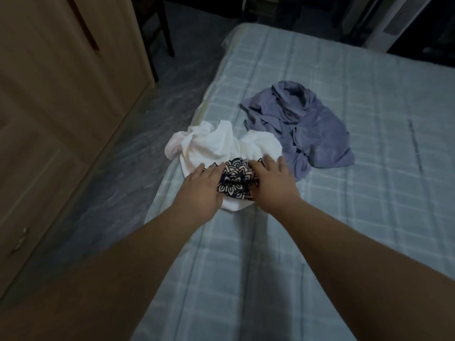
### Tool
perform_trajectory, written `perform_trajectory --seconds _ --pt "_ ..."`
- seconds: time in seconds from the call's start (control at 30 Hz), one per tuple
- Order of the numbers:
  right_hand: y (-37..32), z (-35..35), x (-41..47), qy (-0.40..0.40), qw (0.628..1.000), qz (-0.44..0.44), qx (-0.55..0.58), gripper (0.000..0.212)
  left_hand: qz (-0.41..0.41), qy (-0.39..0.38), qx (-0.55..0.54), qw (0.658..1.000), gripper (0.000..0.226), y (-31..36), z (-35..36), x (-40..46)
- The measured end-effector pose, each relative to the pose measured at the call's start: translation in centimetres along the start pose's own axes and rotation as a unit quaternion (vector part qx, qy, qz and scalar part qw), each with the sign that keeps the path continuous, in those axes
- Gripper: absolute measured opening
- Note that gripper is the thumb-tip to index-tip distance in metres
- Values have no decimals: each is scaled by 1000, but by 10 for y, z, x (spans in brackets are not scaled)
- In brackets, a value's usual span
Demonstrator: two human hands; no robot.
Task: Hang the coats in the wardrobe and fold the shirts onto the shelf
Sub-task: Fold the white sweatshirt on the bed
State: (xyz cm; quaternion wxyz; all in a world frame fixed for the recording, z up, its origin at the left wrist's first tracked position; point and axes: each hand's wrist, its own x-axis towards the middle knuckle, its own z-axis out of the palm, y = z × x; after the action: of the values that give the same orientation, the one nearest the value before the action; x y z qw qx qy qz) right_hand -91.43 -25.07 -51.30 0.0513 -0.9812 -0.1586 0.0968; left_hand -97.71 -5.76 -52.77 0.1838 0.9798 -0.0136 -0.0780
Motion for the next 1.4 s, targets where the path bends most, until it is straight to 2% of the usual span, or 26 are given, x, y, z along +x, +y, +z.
perform_trajectory --seconds 0.07,0.13,0.23,0.3,0.4,0.57,0.73,0.9,1.1,1.27,1.33,1.4 --pt "10 10 -3 -6 1000 -20 19 37 -6 -1 -8 1000 63 9 12 -1" --pt "15 18 -17 -11 997 -30 64 24 -3 12 38 999 44 19 20 -10" --pt "18 20 -59 25 993 -33 108 22 5 43 46 998 23 30 18 -31" --pt "20 14 -98 51 992 -44 106 22 29 53 35 998 18 37 13 -55" --pt "23 4 -164 62 991 -56 100 27 85 42 32 995 17 54 7 -109" --pt "18 0 -281 43 993 -59 98 35 118 12 26 993 20 82 21 -224" --pt "3 21 -409 9 995 -51 81 23 104 -11 -29 994 8 101 45 -342" --pt "-3 44 -539 -35 994 -45 95 17 111 -36 -37 992 10 135 68 -458" --pt "-2 63 -684 -98 991 -31 90 20 85 -112 -65 988 11 179 105 -599" --pt "2 91 -745 -174 983 3 59 27 34 -176 -106 978 33 187 134 -663" --pt "2 97 -744 -204 977 21 64 29 16 -178 -136 974 41 175 140 -670" --pt "-2 97 -730 -218 973 36 68 32 -4 -149 -150 977 36 160 141 -668"
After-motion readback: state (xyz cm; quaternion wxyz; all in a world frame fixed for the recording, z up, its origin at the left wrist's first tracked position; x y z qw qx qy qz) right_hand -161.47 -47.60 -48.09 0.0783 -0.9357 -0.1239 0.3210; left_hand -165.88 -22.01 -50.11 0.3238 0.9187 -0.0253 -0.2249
